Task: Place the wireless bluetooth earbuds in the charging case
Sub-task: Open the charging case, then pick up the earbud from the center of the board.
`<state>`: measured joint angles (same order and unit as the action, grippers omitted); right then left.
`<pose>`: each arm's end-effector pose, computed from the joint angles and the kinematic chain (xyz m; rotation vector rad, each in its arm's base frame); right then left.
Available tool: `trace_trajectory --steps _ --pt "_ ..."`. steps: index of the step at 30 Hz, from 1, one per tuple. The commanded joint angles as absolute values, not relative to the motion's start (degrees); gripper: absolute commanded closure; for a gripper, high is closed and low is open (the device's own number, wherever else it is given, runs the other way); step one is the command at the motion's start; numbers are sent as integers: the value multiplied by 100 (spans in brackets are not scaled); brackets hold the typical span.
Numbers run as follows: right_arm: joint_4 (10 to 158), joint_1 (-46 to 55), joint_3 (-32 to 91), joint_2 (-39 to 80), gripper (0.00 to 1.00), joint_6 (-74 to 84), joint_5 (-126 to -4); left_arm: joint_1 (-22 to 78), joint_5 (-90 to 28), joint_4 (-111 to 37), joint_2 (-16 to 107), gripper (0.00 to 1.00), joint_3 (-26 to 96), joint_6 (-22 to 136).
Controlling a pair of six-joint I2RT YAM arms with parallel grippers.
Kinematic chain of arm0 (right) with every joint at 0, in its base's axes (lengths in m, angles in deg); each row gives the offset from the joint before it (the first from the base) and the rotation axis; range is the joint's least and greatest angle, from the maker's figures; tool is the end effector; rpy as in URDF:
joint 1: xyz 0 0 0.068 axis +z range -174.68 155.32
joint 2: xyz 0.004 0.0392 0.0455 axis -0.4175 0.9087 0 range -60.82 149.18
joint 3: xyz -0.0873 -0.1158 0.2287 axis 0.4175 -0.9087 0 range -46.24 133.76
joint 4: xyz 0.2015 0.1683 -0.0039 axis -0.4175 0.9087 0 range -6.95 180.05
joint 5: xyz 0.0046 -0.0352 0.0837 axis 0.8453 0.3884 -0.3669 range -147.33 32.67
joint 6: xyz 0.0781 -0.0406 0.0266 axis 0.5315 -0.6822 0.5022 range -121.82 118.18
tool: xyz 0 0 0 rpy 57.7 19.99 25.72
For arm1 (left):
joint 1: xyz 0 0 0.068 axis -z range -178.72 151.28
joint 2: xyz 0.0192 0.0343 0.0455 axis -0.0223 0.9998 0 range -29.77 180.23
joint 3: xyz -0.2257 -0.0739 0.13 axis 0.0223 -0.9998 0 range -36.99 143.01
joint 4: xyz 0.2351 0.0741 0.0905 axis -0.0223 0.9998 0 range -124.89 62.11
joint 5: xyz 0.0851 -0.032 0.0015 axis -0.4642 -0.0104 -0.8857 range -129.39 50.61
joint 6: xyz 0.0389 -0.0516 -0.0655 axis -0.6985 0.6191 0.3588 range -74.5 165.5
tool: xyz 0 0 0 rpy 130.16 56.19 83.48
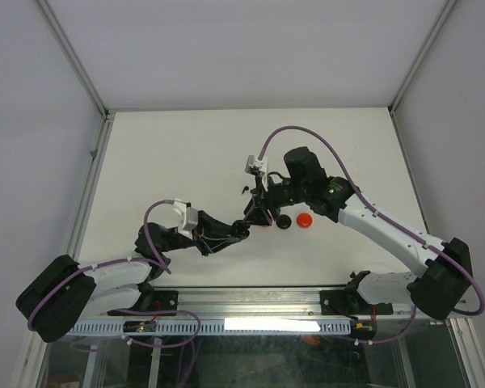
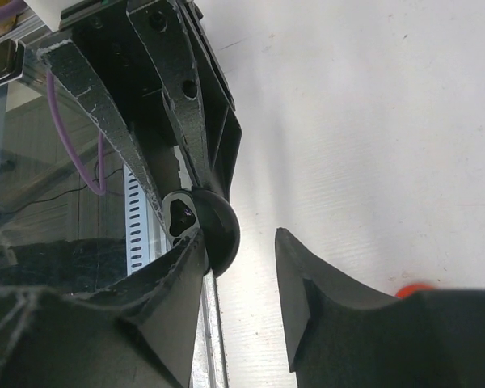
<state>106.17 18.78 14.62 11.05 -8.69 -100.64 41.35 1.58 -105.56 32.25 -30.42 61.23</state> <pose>0.1807 0.2493 0.2991 -1.3347 1.7678 1.1780 0.1317 -0.1817 0.2118 0.9240 1.1731 -1.2645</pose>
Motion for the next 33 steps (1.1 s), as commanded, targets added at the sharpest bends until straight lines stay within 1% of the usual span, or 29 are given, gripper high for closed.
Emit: trace_trajectory --steps 1,7,8,12,18,23,33 --pt "10425 1858 1714 1229 56 -841 -9841 4162 -73 -10883 3051 100 -3058 5946" --pt "10514 1856 1914 1292 46 -917 -9618 4161 -1737 -9447 2812 100 -2850 5810" --pt "10534 1738 1964 1336 46 -920 -9514 4156 -1989 -9285 2791 100 -2828 5788" --pt "10445 1613 2101 1503 45 -868 -8977 4134 -3002 -8818 2840 100 -2770 5814" --pt "10361 1387 2220 2039 45 -915 -8109 4051 -4065 -8297 2929 100 -2687 5908" --pt "10423 1191 2519 2807 45 -1264 -7926 3932 -4494 -8060 2864 100 -2680 5947" --pt "10485 881 3477 4560 46 -1821 -7908 3869 -4719 -7785 2917 100 -2628 5795"
